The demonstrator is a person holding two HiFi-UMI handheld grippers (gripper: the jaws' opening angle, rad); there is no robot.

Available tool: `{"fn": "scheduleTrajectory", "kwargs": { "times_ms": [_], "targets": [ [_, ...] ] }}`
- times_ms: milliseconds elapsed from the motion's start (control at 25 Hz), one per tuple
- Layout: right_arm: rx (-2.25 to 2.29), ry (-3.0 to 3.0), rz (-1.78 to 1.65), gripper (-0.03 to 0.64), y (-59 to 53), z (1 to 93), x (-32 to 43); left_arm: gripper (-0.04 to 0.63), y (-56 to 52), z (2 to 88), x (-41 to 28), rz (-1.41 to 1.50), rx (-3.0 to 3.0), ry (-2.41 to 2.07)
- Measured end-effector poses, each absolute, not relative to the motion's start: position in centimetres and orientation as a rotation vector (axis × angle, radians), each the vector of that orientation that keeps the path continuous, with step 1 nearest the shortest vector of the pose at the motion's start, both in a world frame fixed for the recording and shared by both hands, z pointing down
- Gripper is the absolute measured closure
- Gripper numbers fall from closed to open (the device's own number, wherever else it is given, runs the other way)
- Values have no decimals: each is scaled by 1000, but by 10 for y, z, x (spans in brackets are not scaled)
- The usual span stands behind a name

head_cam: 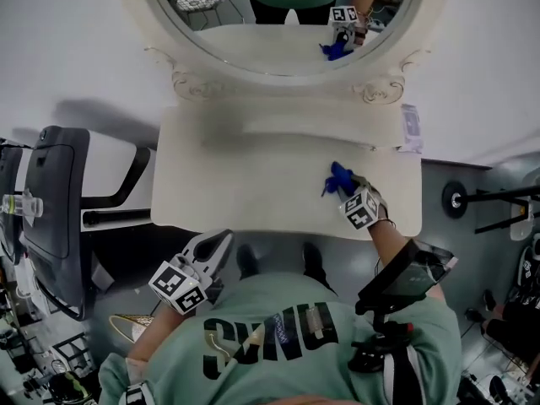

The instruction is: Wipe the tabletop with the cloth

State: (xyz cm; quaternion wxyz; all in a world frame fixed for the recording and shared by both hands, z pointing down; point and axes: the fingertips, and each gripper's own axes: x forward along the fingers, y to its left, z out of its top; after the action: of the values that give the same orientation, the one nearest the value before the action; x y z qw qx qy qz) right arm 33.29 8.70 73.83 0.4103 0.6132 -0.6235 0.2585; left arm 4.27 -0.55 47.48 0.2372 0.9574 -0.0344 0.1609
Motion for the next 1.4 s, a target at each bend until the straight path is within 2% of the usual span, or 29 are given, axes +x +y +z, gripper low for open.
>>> {"fn": "scheduleTrajectory", "kwargs": {
  "times_ms": [120,240,360,480,600,720,880,1120,1200,1320,1400],
  "targets": [
    [1370,-1741,718,534,155,741,228,598,-6,474,55,426,2625,-69],
    [1298,-1821,729,534,184,743,186,598,-4,473,70,433,2632,-30],
    [1462,-1846,710,534,167,730,232,598,1,471,87,440,2641,0],
    [1662,-1698,617,532,130,718,339,598,8,469,98,455,2645,-5],
    [1645,-1501,491,532,102,727,425,598,19,469,107,480,2642,-18],
    [1601,-1420,421,533,91,737,462,598,32,466,114,505,2652,-30],
    [1613,-1500,458,537,100,738,447,598,40,466,122,521,2657,-66],
    [1268,-1853,567,537,217,737,281,598,63,458,151,487,2666,-63],
    [1207,-1921,593,537,245,739,250,598,72,458,162,491,2669,-51],
    [1244,-1984,632,535,242,737,265,598,86,456,176,494,2673,-34],
    [1406,-1943,630,534,216,732,323,598,93,455,180,493,2667,-46]
  ]
}}
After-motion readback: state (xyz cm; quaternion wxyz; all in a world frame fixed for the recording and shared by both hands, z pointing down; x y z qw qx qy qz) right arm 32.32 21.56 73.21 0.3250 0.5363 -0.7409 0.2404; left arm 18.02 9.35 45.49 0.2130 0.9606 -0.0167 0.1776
